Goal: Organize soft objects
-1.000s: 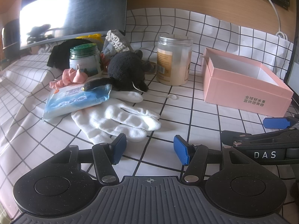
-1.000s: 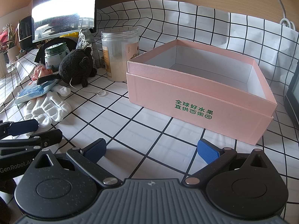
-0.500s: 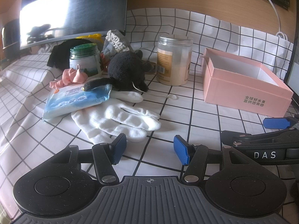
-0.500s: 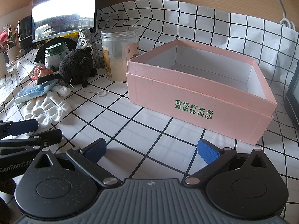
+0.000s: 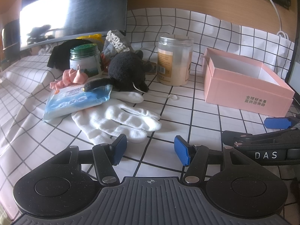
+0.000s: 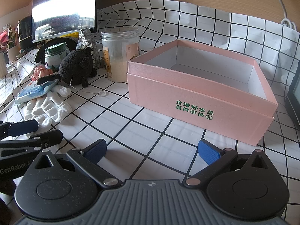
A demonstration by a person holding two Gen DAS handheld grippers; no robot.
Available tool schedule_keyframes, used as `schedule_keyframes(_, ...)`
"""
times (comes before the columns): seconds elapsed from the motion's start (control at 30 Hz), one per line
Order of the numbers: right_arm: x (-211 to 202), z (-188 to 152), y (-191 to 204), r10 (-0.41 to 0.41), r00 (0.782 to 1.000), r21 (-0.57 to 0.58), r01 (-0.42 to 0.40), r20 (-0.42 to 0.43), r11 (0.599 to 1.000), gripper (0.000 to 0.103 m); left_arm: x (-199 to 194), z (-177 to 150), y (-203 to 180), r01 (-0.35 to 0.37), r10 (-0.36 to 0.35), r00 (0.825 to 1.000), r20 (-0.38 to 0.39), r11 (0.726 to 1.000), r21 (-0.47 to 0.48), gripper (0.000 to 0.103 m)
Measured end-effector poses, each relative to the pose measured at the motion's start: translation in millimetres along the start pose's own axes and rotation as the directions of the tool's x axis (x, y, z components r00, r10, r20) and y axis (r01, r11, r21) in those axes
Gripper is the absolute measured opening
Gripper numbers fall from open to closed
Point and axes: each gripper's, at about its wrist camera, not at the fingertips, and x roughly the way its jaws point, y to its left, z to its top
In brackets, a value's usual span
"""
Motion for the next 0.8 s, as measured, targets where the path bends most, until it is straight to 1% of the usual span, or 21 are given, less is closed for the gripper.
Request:
schedule_keyframes(0.57, 0.0, -0.9, -0.6, 0.001, 1.000, 0.001, -0.001, 0.000, 1.000, 0.103, 0.9, -1.4, -0.3, -0.002, 0.002, 1.000, 0.000, 1.000, 0.003, 0.062)
schedule_keyframes(0.73, 0.5, -1.1, -1.0, 0.002, 1.000, -0.003, -0.002, -0.007, 1.000, 0.103, -1.8, -2.3, 8.8, 0.039, -0.038, 0.999, 0.013, 0.998, -0.044, 0.061)
schedule_keyframes(0.8, 1.7, 4.0, -2.9, 0.017, 0.999, -0.013, -0.018, -0.047, 1.000, 0.103, -3.0, -1.2, 14.7, 0.060, -0.060, 0.998, 0.008, 0.998, -0.034, 0.055)
